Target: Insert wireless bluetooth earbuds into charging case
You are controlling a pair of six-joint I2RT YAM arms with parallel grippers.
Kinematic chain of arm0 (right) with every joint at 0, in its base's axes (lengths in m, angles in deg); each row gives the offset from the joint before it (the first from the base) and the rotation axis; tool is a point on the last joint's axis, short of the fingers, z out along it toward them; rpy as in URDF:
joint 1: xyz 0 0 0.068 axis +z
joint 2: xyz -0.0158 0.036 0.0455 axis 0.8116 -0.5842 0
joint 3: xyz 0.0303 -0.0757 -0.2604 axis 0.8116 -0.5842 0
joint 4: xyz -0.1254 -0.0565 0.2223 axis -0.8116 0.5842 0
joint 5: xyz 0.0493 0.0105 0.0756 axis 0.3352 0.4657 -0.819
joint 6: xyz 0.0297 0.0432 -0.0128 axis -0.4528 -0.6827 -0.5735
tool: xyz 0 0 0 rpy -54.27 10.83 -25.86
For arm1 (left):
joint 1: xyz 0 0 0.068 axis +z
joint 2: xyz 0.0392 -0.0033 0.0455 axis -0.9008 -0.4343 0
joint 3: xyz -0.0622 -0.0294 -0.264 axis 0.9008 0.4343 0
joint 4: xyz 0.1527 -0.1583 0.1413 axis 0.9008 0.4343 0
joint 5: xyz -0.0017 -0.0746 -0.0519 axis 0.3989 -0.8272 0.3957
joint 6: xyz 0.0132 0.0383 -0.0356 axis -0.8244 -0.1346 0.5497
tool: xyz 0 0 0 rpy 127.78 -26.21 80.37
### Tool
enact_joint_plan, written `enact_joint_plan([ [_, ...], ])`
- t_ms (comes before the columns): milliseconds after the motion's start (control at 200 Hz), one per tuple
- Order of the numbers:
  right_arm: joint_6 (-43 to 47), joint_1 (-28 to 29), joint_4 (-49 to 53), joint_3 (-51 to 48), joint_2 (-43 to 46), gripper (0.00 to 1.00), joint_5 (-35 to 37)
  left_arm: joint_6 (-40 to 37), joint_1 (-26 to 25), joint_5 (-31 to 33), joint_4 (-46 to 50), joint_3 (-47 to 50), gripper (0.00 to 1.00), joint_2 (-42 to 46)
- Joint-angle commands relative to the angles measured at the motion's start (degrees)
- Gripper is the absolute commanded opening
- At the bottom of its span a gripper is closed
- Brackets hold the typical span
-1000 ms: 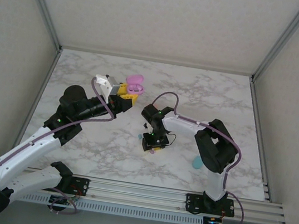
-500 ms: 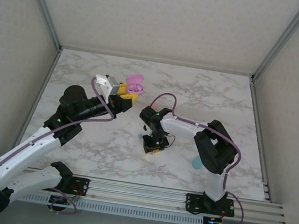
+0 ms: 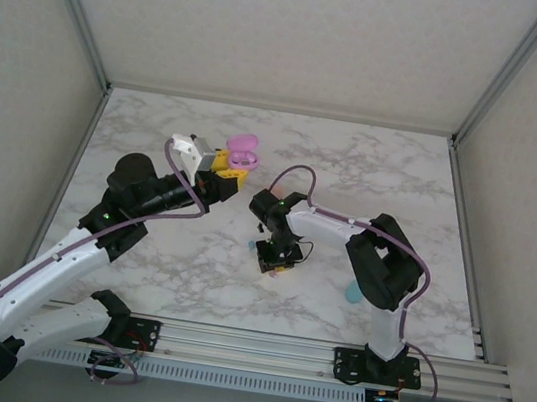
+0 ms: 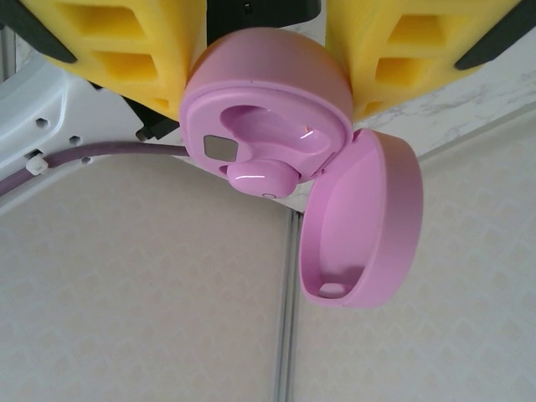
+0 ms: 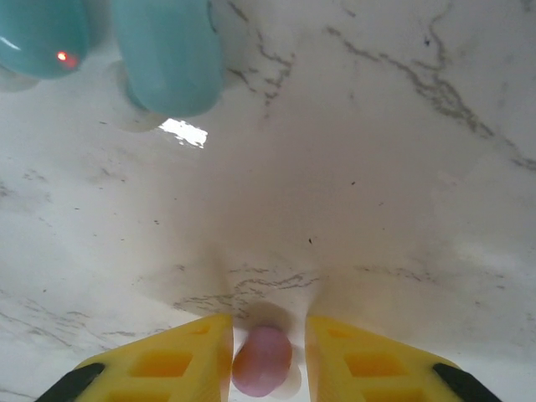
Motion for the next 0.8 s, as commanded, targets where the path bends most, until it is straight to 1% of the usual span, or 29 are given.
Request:
enact_joint_plan([
  [0, -1.5, 0.5, 2.3, 0.9, -1.1, 0.29, 1.4, -0.4, -0.5, 0.2, -0.2, -0.8, 0.35, 0.6],
  [110, -2.3, 0.5, 2.2, 0.7, -1.4, 0.29, 1.9, -0.2, -0.5, 0.2, -0.4, -0.6, 0.35, 0.6],
  [170, -2.6, 0.5, 2.0, 0.7, -1.7, 0.26, 1.8, -0.2, -0.5, 0.2, -0.4, -0.6, 0.35, 0.5],
  [370, -3.5, 0.5, 2.6, 1.1, -2.2, 0.23, 3.0, -0.3, -0.5, 0.3, -0.2, -0.7, 0.35, 0.6],
  [471, -4.3, 0.4, 2.3, 0.7, -0.7, 0.21, 3.4, -0.2, -0.5, 0.2, -0.3, -0.8, 0.35, 0.5],
  [566, -5.1, 0.3, 1.1, -0.3, 2.5, 0.18, 3.3, -0.2, -0.6, 0.5, -0.3, -0.7, 0.35, 0.4],
  [666, -6.0, -1.6, -1.1, -2.3, 7.4, 0.18, 0.5, -0.3, -0.6, 0.6, -0.2, -0.7, 0.35, 0.3],
  [796, -6.5, -6.0, -7.2, -6.3, 15.8, 0.18, -10.4, -0.5, -0.6, 1.2, -0.1, -0.4, 0.35, 0.2],
])
